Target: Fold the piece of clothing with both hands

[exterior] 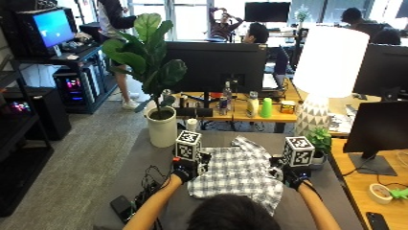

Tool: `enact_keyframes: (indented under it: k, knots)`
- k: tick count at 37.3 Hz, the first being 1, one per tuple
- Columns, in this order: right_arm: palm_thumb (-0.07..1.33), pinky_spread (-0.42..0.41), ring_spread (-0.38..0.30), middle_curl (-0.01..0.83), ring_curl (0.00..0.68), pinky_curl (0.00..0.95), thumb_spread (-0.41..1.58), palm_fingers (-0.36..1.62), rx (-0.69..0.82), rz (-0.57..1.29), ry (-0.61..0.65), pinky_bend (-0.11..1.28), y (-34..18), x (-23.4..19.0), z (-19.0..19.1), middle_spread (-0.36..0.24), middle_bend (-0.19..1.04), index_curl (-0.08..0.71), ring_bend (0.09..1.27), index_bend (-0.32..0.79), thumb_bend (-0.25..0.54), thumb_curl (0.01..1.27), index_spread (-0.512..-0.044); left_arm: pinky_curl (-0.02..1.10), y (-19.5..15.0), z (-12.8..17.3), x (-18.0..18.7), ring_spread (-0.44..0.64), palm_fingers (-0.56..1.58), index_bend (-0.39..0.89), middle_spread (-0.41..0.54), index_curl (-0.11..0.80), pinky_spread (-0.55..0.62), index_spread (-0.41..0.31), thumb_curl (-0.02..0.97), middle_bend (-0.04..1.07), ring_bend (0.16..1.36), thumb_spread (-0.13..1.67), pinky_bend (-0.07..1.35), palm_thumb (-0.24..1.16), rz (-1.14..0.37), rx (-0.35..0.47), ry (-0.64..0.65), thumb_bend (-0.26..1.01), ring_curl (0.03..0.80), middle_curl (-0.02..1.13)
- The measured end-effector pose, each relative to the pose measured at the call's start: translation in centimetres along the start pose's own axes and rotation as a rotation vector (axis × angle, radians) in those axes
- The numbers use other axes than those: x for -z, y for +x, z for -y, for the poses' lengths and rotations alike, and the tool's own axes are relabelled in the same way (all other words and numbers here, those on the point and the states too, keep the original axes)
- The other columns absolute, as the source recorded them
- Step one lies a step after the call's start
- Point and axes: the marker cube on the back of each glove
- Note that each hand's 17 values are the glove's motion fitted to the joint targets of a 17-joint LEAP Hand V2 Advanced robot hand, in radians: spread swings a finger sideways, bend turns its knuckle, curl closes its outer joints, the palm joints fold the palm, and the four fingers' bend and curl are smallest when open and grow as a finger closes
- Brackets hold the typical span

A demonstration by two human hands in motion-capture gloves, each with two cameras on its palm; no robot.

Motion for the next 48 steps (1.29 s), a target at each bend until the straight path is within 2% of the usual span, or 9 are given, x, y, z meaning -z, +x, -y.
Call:
enact_keyframes:
  k: [4, 7, 17, 26, 33, 35, 39, 43, 48]
  knots:
    - [0.46, 0.119, 0.042, 0.108, 0.128, 0.140, 0.66, 0.45, -0.005, -0.013, 0.000, 0.39, 0.0, 0.2, 0.1, 0.008, 0.25, 0.086, 0.39, 0.14, 0.319, 0.09, -0.221, 0.13, -0.4, 0.4, -0.3, 0.07, 0.47, 0.20, 0.048, 0.111, 0.09, -0.066, 0.011, 0.15, 0.48, 0.66, 0.36, 0.09, -0.011, 0.016, -0.007, 0.05, 0.154, 0.08]
    - [0.48, 0.140, 0.050, 0.143, 0.162, 0.175, 0.83, 0.43, 0.001, -0.017, 0.008, 0.40, -0.1, 0.5, 0.0, 0.009, 0.26, 0.117, 0.40, 0.14, 0.336, 0.12, -0.254, 0.17, -0.7, 0.3, -0.5, 0.09, 0.44, 0.20, 0.058, 0.147, 0.11, -0.078, 0.023, 0.14, 0.50, 0.83, 0.37, 0.09, -0.014, 0.035, -0.019, 0.05, 0.190, 0.11]
    - [0.50, 0.173, 0.066, 0.218, 0.217, 0.230, 1.14, 0.41, -0.009, -0.018, -0.017, 0.39, 0.3, 1.5, 0.1, 0.011, 0.25, 0.176, 0.42, 0.14, 0.322, 0.16, -0.300, 0.23, -1.7, 0.6, -0.5, 0.12, 0.41, 0.19, 0.072, 0.237, 0.14, -0.094, 0.067, 0.14, 0.52, 1.12, 0.37, 0.10, -0.034, 0.050, -0.045, 0.04, 0.235, 0.15]
    - [0.51, 0.182, 0.071, 0.264, 0.247, 0.261, 1.25, 0.39, -0.009, -0.005, -0.144, 0.39, 1.1, -0.2, 0.6, 0.012, 0.24, 0.206, 0.42, 0.13, 0.286, 0.19, -0.314, 0.27, -1.3, 1.4, -2.2, 0.13, 0.39, 0.18, 0.082, 0.288, 0.14, -0.099, 0.099, 0.14, 0.53, 1.22, 0.37, 0.10, -0.052, 0.015, -0.084, 0.01, 0.259, 0.17]
    - [0.50, 0.202, 0.079, 0.284, 0.270, 0.296, 1.24, 0.30, -0.017, 0.013, -0.242, 0.45, 1.9, -4.6, 0.7, 0.017, 0.21, 0.195, 0.44, 0.10, 0.226, 0.21, -0.334, 0.31, 1.5, 3.8, -12.8, 0.15, 0.25, 0.09, 0.117, 0.269, 0.16, -0.079, 0.148, 0.13, 0.57, 1.15, 0.47, 0.15, 0.015, -0.111, -0.337, 0.00, 0.286, 0.19]
    - [0.50, 0.204, 0.080, 0.291, 0.273, 0.300, 1.24, 0.29, -0.015, 0.018, -0.248, 0.45, 2.1, -5.3, 0.7, 0.020, 0.21, 0.193, 0.44, 0.10, 0.214, 0.22, -0.337, 0.33, 2.2, 3.2, -14.2, 0.16, 0.22, 0.09, 0.129, 0.262, 0.17, -0.079, 0.163, 0.13, 0.58, 1.12, 0.50, 0.18, 0.044, -0.102, -0.392, 0.00, 0.290, 0.18]
    - [0.51, 0.207, 0.082, 0.302, 0.280, 0.309, 1.25, 0.29, -0.009, 0.019, -0.262, 0.46, 2.6, -6.5, 0.9, 0.022, 0.21, 0.194, 0.45, 0.11, 0.190, 0.23, -0.340, 0.34, 3.3, -0.4, -13.8, 0.17, 0.19, 0.10, 0.144, 0.253, 0.18, -0.081, 0.187, 0.14, 0.59, 1.09, 0.55, 0.22, 0.102, -0.021, -0.466, 0.00, 0.293, 0.19]
    - [0.52, 0.209, 0.083, 0.313, 0.286, 0.316, 1.25, 0.28, -0.010, 0.026, -0.284, 0.46, 2.8, -7.4, 0.9, 0.023, 0.21, 0.196, 0.45, 0.12, 0.169, 0.24, -0.342, 0.35, 3.8, -0.3, -14.7, 0.17, 0.20, 0.12, 0.140, 0.252, 0.18, -0.086, 0.209, 0.15, 0.61, 1.08, 0.58, 0.27, 0.091, -0.015, -0.436, 0.01, 0.297, 0.19]
    - [0.53, 0.210, 0.084, 0.325, 0.292, 0.324, 1.25, 0.27, -0.003, 0.031, -0.292, 0.47, 2.8, -8.4, 1.0, 0.024, 0.21, 0.200, 0.45, 0.12, 0.145, 0.25, -0.344, 0.34, 4.2, 1.8, -14.6, 0.05, 0.48, 0.22, 0.025, 0.292, 0.04, -0.130, 0.246, 0.18, 0.60, 1.16, 0.56, 0.44, 0.101, -0.050, -0.165, 0.08, 0.289, 0.22]
